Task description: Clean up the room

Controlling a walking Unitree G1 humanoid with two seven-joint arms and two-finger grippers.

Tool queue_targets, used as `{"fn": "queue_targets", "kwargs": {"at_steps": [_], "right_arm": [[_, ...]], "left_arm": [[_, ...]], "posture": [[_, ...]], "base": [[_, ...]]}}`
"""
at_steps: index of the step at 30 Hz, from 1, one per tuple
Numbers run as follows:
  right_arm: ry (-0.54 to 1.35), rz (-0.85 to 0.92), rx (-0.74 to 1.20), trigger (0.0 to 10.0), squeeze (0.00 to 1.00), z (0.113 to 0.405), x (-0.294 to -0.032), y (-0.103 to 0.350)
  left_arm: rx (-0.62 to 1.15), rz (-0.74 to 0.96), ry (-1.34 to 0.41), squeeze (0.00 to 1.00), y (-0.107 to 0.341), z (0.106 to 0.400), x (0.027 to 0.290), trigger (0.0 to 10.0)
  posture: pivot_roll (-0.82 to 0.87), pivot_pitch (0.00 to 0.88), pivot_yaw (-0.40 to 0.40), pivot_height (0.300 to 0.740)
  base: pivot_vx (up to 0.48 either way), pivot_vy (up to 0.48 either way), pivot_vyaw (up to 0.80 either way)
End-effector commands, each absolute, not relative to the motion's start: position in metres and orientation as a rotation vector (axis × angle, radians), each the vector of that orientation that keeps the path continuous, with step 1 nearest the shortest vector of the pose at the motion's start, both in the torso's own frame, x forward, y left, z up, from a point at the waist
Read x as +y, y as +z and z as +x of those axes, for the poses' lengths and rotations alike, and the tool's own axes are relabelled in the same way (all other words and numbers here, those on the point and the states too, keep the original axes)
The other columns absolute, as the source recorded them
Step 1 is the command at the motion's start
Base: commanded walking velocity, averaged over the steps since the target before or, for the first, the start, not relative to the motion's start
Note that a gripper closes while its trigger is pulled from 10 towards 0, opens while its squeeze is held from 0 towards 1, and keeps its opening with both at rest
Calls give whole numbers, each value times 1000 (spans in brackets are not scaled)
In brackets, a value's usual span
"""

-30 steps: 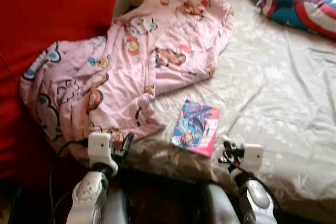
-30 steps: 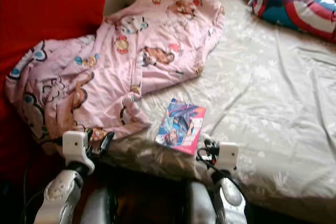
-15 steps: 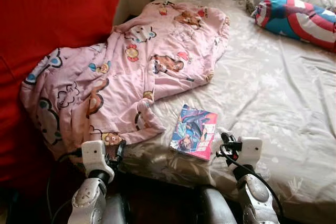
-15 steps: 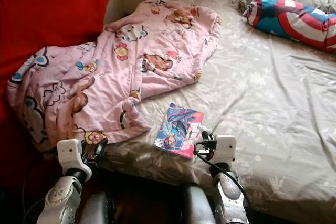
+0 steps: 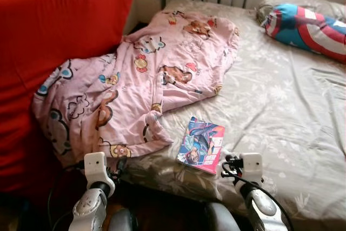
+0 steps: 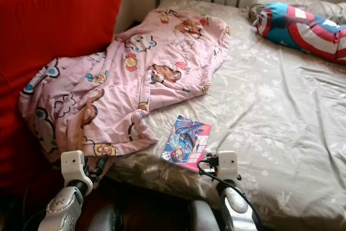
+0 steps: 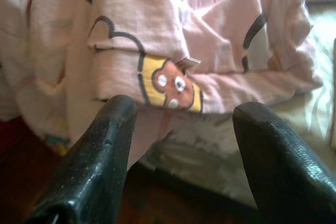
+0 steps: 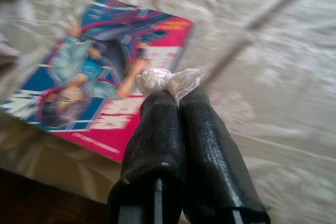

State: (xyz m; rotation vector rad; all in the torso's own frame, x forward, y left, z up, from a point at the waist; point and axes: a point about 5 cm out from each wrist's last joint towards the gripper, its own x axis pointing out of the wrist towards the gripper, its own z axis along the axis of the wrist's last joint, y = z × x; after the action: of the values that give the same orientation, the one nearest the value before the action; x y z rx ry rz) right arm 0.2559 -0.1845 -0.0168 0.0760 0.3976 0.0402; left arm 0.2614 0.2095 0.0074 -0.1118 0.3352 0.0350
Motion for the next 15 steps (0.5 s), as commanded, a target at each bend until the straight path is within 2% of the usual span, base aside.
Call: {"fn": "queue_targets", "kwargs": {"at_steps": [1,5,8,13,15], "right_arm": [[13,78,430,10000,0,254,-187,-21],[34,16,554,10000,0,238,-188,-39],[43,-20,593,10000,0,232,-191,-45],[-30,20,642,10000,0,224,-204,-51],[-59,48,712,10000,0,213,-204,-60]], "left_arm": [[368,-98,23,0,1,259,208,10000],[532,-62,2,0,-25,248,206,10000],[583,-37,4,0,-32,244,207,10000],[657,-36,29,0,-43,236,208,10000],[742,-54,53,0,-54,225,207,10000]], "posture": [[7,74,-59,695],[7,54,-60,725],[3,31,-64,734],[2,0,-62,734],[-8,0,-53,734]], "base": [[0,0,0],[0,0,0],[0,0,0],[0,0,0],[0,0,0]]}}
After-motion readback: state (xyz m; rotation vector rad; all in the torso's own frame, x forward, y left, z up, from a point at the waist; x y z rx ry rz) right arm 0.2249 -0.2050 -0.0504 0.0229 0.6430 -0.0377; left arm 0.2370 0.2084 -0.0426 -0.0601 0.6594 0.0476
